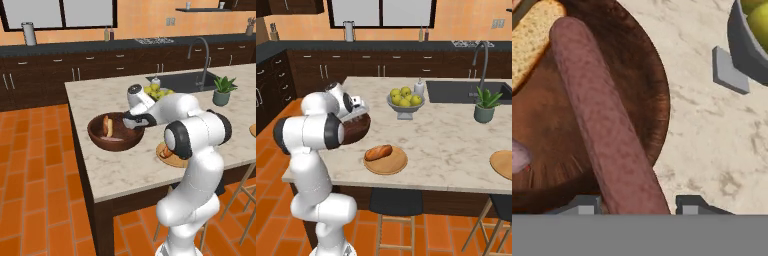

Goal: Place one bun and one sausage from the bowl on each plate.

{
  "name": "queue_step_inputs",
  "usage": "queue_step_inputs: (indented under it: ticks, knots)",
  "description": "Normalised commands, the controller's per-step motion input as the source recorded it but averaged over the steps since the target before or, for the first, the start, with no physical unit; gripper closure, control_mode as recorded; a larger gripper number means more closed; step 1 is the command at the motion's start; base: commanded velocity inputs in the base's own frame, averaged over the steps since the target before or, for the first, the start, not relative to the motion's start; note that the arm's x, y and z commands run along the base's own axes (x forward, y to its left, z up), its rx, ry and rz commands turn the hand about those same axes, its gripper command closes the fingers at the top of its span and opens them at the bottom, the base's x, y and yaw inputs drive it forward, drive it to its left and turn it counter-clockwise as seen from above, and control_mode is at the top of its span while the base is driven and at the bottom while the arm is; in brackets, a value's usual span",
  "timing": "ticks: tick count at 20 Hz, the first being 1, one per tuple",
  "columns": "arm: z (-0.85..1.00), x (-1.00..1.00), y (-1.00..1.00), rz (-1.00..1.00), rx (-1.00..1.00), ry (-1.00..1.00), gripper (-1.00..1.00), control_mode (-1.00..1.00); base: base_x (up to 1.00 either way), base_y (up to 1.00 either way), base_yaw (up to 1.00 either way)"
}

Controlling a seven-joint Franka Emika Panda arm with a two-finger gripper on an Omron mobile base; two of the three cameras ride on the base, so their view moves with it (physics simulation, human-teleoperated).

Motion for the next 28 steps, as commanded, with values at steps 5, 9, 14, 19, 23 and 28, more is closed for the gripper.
queue_step_inputs:
  ticks: [5, 9, 14, 19, 23, 28]
  knots:
    - [0.45, -0.94, -1.00, -0.33, 0.22, 0.01, 1.00, -1.00, 0.00, 0.00, 0.00]
    - [0.00, -0.76, -1.00, -0.45, 0.20, 0.11, 1.00, -1.00, 0.00, 0.00, 0.00]
    - [-0.12, -0.77, -0.86, -0.48, 0.18, 0.06, 1.00, -1.00, 0.00, 0.00, 0.00]
    - [-0.32, -0.68, -0.41, -0.43, 0.18, 0.02, 1.00, -1.00, 0.00, 0.00, 0.00]
    - [-0.52, 0.00, -0.01, -0.32, 0.15, 0.06, 1.00, -1.00, 0.00, 0.00, 0.00]
    - [-0.58, 0.34, 0.00, -0.22, 0.11, 0.02, 1.00, -1.00, 0.00, 0.00, 0.00]
